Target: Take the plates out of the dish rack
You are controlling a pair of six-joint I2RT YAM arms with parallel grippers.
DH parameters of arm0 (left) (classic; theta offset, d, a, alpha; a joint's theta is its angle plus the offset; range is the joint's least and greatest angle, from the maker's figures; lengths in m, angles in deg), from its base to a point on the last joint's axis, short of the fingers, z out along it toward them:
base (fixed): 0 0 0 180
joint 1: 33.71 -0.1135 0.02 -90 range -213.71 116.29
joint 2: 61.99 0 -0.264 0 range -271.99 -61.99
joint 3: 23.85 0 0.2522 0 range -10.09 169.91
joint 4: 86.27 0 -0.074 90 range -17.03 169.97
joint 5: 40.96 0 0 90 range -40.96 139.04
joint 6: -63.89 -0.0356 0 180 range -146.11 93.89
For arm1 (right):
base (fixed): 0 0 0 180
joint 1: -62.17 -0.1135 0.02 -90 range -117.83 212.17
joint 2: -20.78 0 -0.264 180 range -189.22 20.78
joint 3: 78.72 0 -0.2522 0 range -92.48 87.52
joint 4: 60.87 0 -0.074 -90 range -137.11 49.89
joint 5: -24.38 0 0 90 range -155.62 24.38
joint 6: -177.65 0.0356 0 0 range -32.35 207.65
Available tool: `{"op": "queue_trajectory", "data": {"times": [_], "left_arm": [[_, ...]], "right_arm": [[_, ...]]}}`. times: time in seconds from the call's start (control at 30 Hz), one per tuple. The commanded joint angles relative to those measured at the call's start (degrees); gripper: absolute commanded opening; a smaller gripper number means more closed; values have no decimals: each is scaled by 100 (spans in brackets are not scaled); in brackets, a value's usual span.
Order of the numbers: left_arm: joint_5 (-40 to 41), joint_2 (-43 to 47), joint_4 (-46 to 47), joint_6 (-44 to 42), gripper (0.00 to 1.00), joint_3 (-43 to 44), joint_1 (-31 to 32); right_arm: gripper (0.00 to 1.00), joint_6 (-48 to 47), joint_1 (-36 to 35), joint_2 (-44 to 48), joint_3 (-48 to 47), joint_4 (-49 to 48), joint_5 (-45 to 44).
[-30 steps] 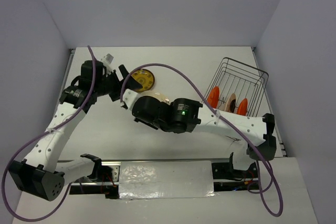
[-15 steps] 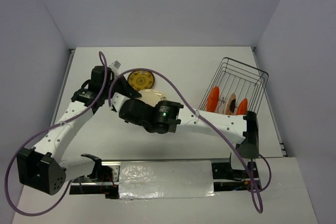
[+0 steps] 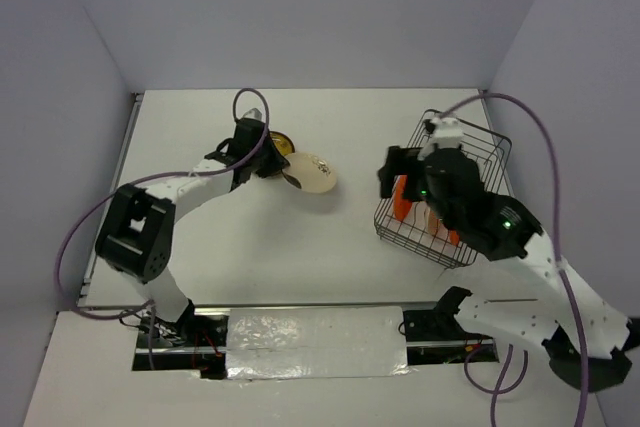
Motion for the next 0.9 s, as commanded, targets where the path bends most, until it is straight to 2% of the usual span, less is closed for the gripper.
{"op": "queue_trajectory", "data": {"times": [0.0,0.03,0.07,0.13,0.17,0.27,0.33,0.4,0.43,0.47,0.53,0.6,0.67,0.73,0.87], "left_arm": [[376,-622,622,-108,8,567,129],[394,-764,631,-126,12,638,156],[342,-878,657,-126,29,699,235],[333,-1178,552,-143,39,928,375],[394,-1239,500,-152,53,981,428],[403,-1363,385,-170,69,1025,587],[491,-1284,184,-82,76,955,622],[796,-1040,-246,-12,81,946,622],[929,-925,-674,-3,87,963,622],[1096,-819,-975,23,89,1007,631],[1527,-354,-1615,-2,94,1095,622],[1720,287,-1855,-99,96,1008,622],[1730,1031,-2075,-213,98,842,622],[1643,1526,-2225,-275,99,709,639],[1432,2915,-2462,-485,99,227,631]], "right_arm": [[100,453,1358,429,523,262,408],[99,408,1572,491,576,288,507],[98,338,1774,552,646,288,612],[96,153,2291,676,919,210,901],[94,109,2469,685,989,113,1007],[89,-31,2926,527,1314,-97,1411],[84,12,3015,273,1473,-169,1422],[78,134,3103,88,1543,-195,1273],[75,170,3112,-52,1570,-247,1194],[73,205,3156,-97,1605,-265,941],[64,285,3226,-211,1710,-379,763],[58,276,3332,-282,1842,-502,806],[58,285,3402,-440,1956,-687,798],[52,285,3428,-598,2000,-836,806],[35,258,3473,-906,2089,-1118,973]]}}
